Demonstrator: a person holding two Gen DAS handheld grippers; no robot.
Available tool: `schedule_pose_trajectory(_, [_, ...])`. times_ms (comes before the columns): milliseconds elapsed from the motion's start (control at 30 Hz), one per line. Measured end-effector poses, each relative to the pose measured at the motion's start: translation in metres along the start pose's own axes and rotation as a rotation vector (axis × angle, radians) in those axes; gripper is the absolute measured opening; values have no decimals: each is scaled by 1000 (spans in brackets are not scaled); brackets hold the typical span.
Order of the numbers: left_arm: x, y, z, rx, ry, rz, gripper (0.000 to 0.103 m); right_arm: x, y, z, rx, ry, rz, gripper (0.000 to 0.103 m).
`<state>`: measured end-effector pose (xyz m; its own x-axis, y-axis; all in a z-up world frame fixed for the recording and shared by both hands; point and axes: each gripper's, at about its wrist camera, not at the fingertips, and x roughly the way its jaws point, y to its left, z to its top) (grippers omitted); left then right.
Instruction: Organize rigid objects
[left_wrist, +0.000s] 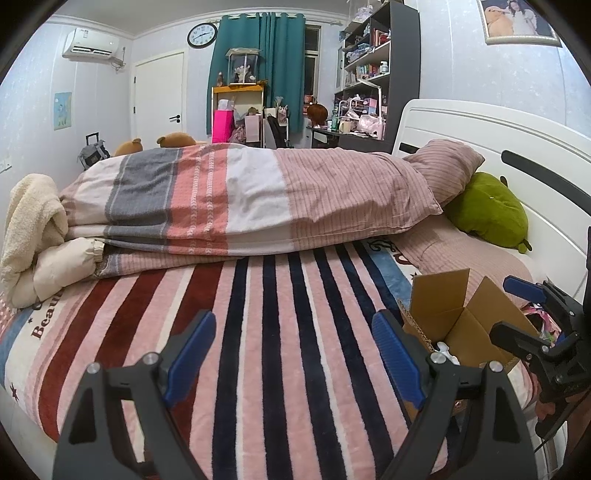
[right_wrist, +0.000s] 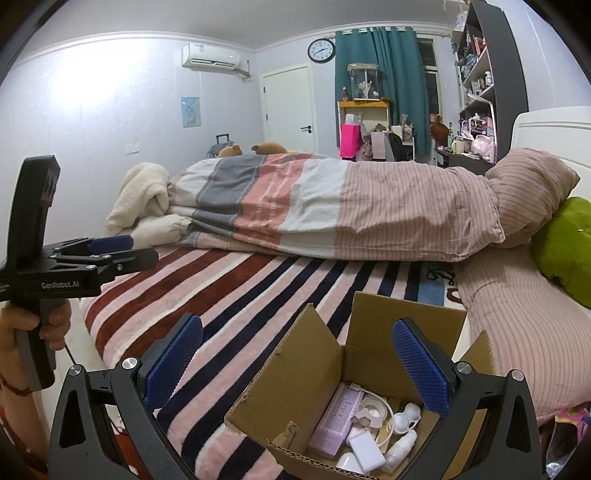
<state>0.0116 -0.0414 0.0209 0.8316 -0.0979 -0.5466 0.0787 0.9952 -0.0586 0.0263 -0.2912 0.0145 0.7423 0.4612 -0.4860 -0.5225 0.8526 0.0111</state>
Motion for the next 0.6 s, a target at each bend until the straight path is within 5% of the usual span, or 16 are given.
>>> schedule_pose_trajectory(600, [0, -3, 1, 6, 0, 11, 85, 0, -3, 1, 0, 1, 5, 103])
